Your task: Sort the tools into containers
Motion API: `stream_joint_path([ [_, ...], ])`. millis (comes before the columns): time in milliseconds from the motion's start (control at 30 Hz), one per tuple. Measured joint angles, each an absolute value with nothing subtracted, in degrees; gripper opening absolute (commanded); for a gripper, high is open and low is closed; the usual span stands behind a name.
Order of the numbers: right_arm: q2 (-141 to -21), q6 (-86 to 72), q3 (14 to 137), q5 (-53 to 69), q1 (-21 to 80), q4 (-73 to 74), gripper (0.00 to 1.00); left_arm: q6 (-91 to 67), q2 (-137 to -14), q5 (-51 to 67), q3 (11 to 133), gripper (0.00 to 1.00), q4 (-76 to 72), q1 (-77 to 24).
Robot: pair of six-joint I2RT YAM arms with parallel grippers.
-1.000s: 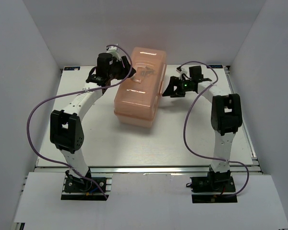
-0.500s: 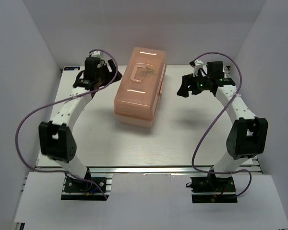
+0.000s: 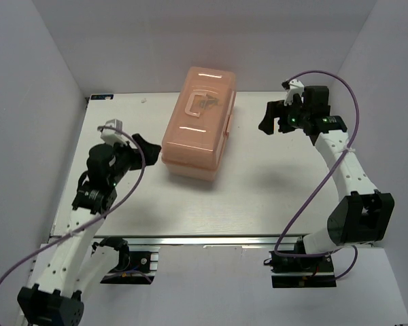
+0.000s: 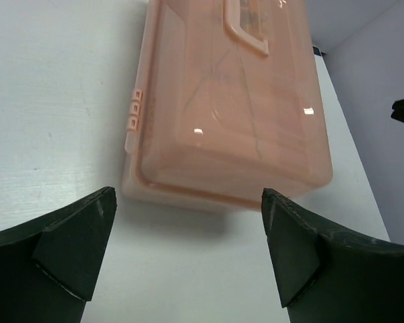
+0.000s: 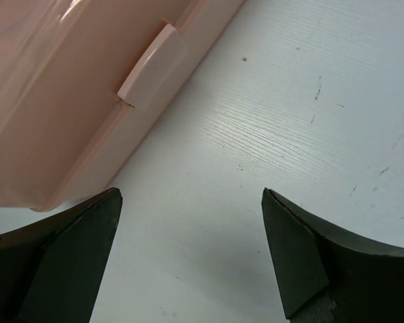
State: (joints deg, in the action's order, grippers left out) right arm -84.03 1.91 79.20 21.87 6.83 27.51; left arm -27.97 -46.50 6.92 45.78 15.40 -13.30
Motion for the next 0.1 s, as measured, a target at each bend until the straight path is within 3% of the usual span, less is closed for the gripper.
stream_joint_path([
  [100, -84.0, 1.7, 79.1, 19.7, 6.8, 27.4, 0.89, -28.1, -40.9, 7.3, 41.9, 0.98, 15.4, -13.3],
])
